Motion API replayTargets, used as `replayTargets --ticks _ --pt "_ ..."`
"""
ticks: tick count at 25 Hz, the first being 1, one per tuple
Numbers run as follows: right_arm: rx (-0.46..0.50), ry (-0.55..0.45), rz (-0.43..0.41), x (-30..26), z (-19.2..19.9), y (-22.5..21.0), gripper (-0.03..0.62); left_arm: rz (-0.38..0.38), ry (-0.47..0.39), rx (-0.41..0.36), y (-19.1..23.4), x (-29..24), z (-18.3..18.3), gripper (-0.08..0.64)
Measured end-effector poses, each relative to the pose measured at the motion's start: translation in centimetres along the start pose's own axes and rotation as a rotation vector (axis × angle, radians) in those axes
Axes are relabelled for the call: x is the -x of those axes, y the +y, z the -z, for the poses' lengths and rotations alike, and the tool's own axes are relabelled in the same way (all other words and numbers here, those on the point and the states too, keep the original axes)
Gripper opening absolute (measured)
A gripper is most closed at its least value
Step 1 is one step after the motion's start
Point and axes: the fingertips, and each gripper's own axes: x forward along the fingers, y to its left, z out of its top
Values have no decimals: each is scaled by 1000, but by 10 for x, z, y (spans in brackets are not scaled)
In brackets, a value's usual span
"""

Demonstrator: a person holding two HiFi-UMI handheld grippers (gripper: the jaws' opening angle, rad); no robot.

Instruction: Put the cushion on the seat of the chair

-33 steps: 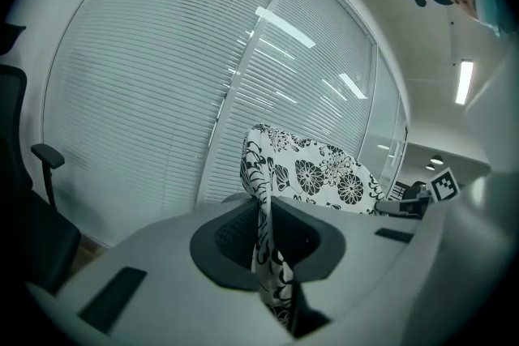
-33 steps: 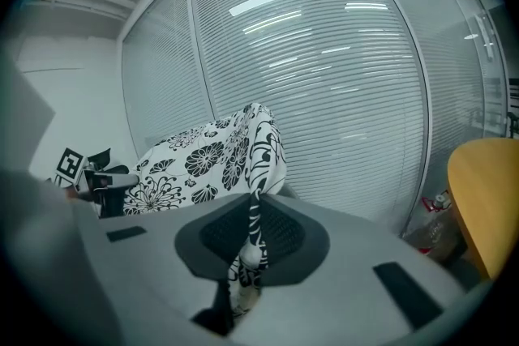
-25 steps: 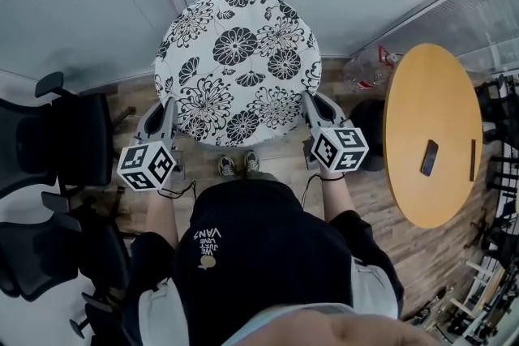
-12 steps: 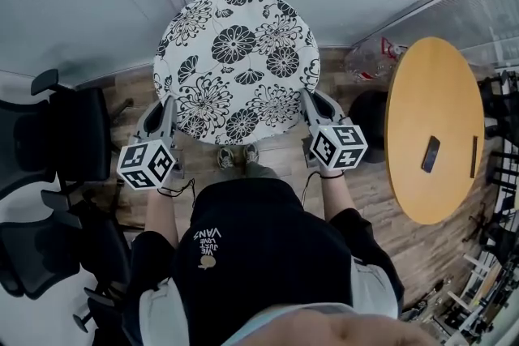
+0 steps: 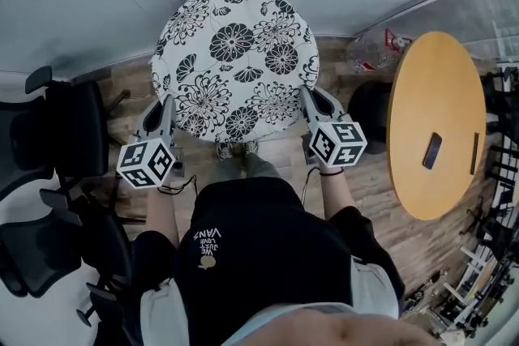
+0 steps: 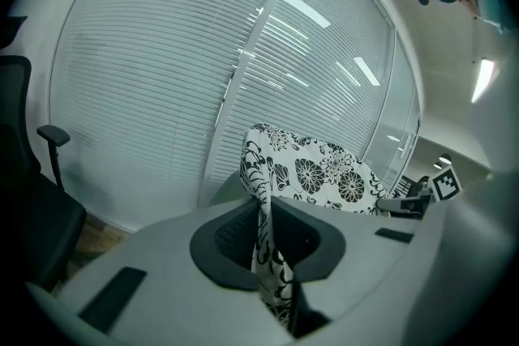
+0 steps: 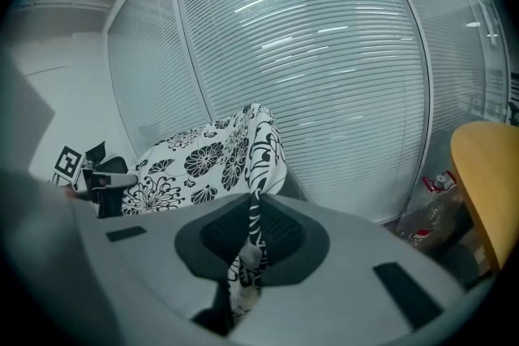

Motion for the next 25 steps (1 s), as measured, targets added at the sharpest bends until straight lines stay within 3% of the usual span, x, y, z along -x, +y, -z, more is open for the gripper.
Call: replayTargets --ticks 25 --pt "-9 71 20 -5 -6 -1 34 0 87 25 2 -8 3 35"
